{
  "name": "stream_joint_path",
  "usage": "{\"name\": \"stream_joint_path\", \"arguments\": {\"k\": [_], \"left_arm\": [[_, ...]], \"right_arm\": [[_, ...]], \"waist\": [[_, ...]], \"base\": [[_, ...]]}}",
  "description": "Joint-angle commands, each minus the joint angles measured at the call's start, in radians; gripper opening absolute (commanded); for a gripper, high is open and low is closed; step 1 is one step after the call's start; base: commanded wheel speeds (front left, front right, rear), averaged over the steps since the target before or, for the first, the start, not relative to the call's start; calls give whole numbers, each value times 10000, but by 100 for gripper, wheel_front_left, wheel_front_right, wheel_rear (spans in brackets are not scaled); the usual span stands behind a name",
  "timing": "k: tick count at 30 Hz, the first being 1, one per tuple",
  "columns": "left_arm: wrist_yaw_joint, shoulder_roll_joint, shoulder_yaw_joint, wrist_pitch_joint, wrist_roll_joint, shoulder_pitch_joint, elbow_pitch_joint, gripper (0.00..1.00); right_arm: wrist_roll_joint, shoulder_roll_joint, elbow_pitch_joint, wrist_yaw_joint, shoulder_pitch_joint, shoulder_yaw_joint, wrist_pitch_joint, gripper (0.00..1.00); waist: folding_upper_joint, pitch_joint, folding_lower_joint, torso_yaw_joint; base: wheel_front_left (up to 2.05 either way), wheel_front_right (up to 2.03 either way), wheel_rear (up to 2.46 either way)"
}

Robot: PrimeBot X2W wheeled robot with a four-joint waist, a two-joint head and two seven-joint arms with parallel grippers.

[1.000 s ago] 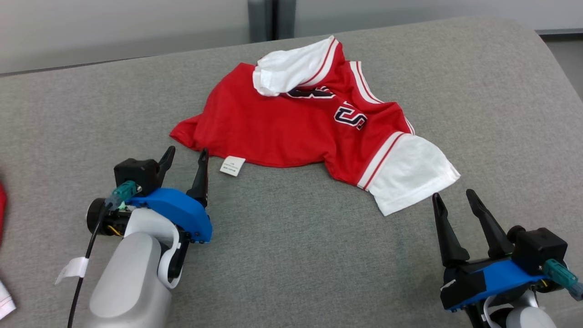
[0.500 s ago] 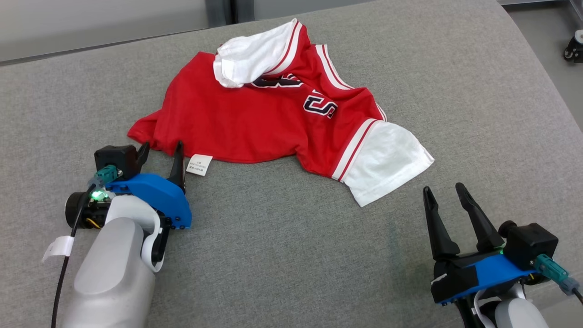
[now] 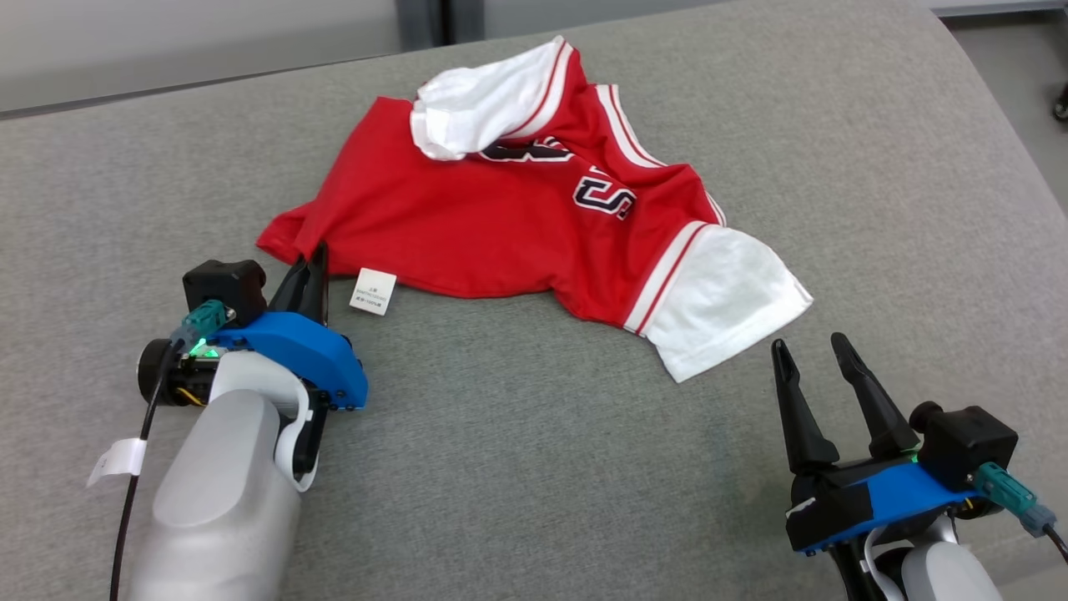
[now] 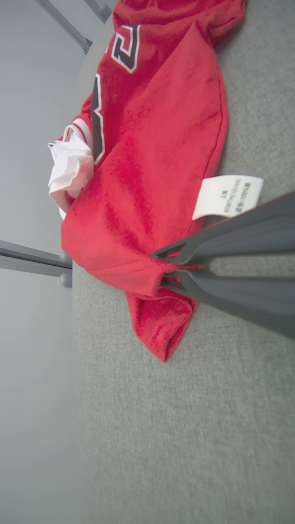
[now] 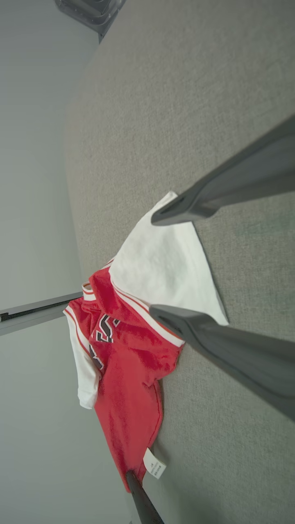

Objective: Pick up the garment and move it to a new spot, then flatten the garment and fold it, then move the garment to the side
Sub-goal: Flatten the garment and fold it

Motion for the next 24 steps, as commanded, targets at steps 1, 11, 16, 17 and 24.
{"name": "stream_joint_path", "arguments": {"k": [1,11,16,17,24], "left_arm": [[-35,-70,22,-225,-124,31,-9,0],[-67,-306,-50,-772,-504,1591,-777,0],[160,-265,-23,-712,-651,2562,-1401,13],[214,-251,-17,-663,-661,2722,-1512,26],[497,-233,62,-444,-839,3544,-2172,100]], "right_arm": [[-4,0,7,1,-107,-5,-30,100],[-96,-3,52,1,110,-132,177,100],[-157,-4,-20,1,271,-294,281,100],[-160,-3,-40,1,299,-313,316,100],[-140,-1,-134,1,444,-430,431,100]], "waist": [[-2,-76,0,154],[-2,-734,0,977],[-2,-1044,0,1325],[-2,-1103,0,1376],[-2,-1431,0,1611]], "base": [[0,0,0],[0,0,0],[0,0,0],[0,0,0],[0,0,0]]}}
